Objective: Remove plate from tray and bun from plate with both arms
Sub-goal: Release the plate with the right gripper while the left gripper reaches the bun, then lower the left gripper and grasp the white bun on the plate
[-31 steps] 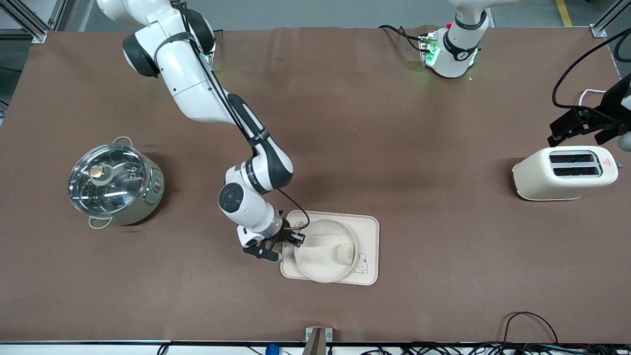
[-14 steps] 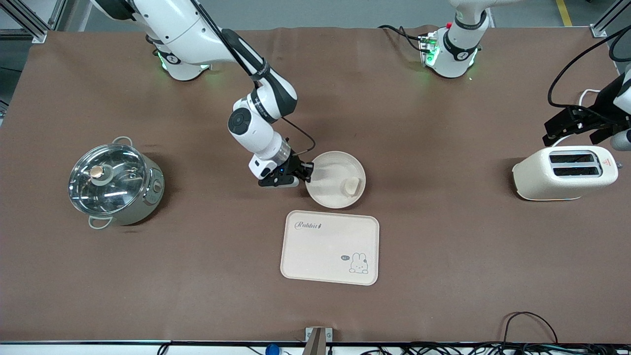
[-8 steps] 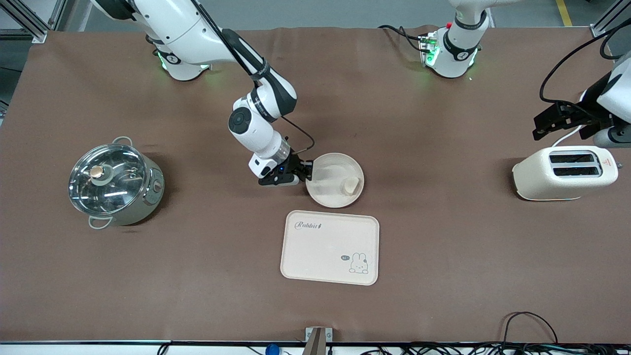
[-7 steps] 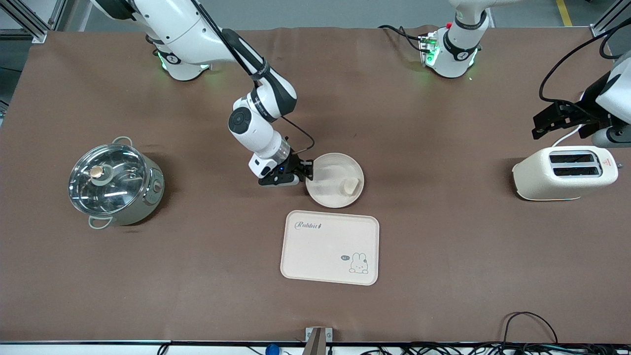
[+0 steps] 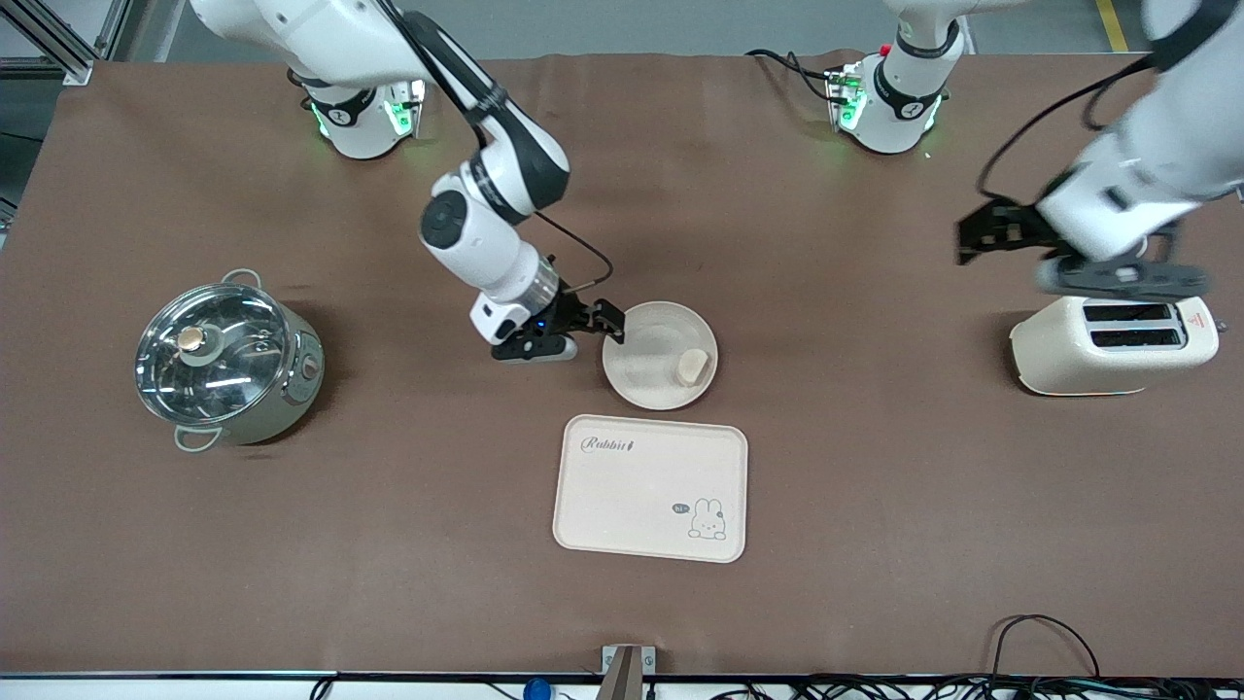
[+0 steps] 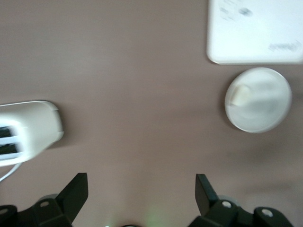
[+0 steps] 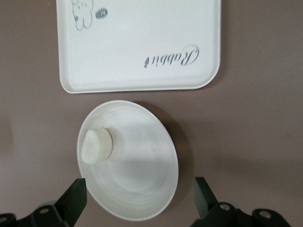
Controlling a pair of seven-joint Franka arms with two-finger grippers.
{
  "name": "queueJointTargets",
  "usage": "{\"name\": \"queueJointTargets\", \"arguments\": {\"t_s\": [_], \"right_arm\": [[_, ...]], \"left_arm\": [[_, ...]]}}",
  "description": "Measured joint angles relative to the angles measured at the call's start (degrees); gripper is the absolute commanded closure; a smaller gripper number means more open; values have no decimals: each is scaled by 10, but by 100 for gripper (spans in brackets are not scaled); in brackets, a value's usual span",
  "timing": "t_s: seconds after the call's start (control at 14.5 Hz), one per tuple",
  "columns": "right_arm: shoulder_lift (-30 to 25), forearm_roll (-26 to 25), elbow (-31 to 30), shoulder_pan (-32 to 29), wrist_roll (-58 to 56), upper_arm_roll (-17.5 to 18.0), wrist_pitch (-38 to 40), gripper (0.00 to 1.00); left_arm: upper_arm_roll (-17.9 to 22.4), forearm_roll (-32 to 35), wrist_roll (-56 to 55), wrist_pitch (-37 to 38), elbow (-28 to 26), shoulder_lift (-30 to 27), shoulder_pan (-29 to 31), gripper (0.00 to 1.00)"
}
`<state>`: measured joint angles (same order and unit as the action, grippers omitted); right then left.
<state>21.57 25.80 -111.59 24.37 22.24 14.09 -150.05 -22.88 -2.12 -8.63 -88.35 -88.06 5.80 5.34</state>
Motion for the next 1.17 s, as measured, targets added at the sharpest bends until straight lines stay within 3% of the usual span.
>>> {"name": "queueJointTargets", "arguments": {"t_s": [0.21,0.34,0.48,0.76,1.17], "right_arm": [[-89,-9,7,-81,-45,-6,127,0],[-132,-59,15,-147,-85,-7,199,0],[-158,-120,54,-211,-107,-8,321,0],[-172,-194,182,-288,-140,-8,516,0],[-172,-216,253,-396,-240,-9,616,0]], "left_arm": [[-37,4,-98,-78,-12,68,-59,0],[-38,38,-137,-134,-13,124,-109,0],[-38,89,-162,-190,-14,182,-148,0],[-38,169,-214,-293,-15,289,-183,0],[-38,218,-336,-348,-14,378,-219,1]]}}
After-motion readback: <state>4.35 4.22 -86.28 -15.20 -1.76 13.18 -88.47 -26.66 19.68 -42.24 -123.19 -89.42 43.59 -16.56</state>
